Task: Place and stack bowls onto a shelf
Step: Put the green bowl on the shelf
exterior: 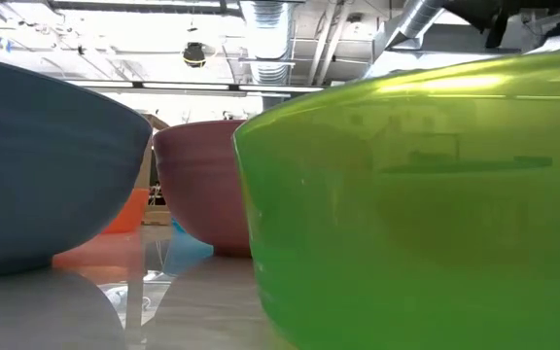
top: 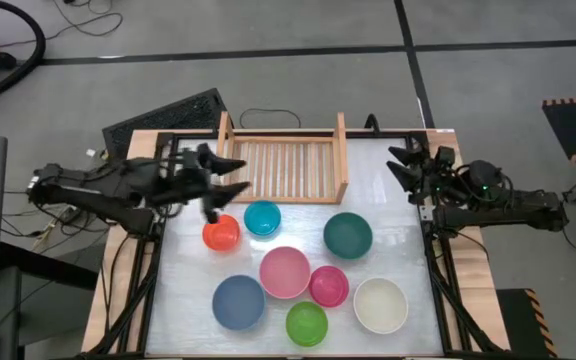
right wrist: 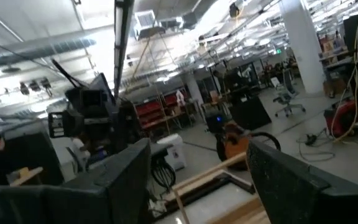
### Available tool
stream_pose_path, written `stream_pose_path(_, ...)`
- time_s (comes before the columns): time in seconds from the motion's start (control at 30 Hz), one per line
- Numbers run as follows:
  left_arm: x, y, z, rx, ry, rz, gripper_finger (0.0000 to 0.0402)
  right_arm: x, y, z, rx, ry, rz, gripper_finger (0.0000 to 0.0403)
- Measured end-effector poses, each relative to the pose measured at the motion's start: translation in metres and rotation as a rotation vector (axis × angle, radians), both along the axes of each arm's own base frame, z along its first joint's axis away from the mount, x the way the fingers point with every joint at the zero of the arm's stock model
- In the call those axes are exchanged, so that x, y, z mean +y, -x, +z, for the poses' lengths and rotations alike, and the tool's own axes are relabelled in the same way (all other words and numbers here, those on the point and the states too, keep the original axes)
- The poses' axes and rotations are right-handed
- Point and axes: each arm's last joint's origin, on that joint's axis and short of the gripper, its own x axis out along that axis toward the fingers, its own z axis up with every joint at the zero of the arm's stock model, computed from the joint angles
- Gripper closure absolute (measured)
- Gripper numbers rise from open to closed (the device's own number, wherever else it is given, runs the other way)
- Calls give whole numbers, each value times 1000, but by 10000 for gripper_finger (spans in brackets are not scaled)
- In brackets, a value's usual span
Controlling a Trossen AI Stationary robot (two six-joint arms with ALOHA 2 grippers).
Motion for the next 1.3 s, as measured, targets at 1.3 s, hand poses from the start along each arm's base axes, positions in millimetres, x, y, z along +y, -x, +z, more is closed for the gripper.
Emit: stream_pose_path(1.3, 18, -228, -146, 1000, 87, -30, 125, -4, 5, -65, 606, -231, -169, 110)
